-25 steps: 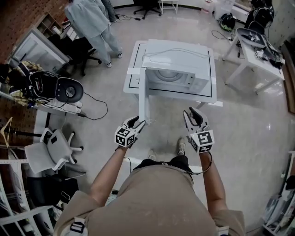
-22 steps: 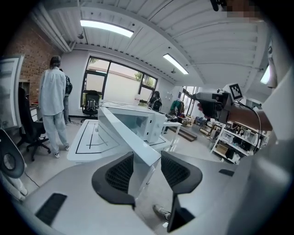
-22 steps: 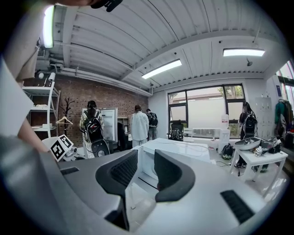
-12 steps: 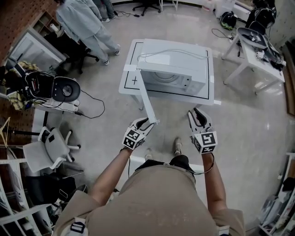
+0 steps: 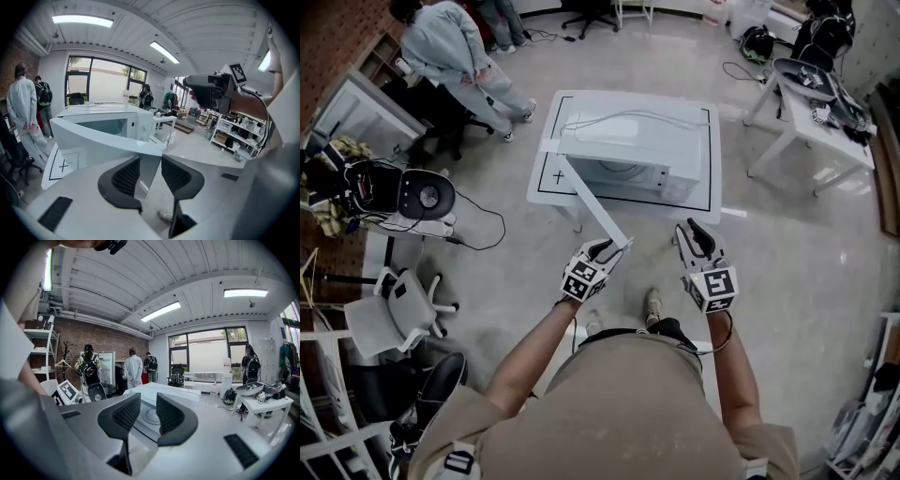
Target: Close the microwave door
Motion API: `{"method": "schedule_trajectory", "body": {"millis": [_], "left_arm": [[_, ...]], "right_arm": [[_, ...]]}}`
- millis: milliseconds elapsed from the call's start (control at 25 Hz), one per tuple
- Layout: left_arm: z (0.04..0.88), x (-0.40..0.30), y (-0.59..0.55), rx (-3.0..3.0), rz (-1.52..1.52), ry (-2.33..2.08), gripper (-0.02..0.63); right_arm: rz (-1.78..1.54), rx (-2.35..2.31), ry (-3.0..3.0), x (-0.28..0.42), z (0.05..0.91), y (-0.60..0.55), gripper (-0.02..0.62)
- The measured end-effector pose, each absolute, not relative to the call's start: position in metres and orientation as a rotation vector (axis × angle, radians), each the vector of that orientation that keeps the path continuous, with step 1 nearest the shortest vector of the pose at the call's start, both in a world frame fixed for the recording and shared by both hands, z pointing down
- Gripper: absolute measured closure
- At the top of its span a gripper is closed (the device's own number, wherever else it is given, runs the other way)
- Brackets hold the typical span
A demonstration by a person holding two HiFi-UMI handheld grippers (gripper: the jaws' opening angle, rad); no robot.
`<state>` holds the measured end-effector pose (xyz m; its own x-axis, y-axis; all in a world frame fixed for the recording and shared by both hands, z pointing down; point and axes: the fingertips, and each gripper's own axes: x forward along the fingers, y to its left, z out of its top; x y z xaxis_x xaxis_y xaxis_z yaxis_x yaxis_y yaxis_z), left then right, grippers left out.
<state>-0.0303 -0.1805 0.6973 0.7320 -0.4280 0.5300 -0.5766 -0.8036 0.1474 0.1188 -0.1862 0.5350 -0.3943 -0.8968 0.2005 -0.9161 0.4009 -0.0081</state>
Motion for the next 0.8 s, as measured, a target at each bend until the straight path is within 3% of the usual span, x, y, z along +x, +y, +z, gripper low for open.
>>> {"method": "schedule_trajectory", "body": {"millis": [800], "left_arm": [[0.672,0.072,-0.273,2.665,0.802,-0.83,0.484]], "right_arm": [[0.18,1.618,-2.512,0.213,0.537,-0.214,0.486]]}}
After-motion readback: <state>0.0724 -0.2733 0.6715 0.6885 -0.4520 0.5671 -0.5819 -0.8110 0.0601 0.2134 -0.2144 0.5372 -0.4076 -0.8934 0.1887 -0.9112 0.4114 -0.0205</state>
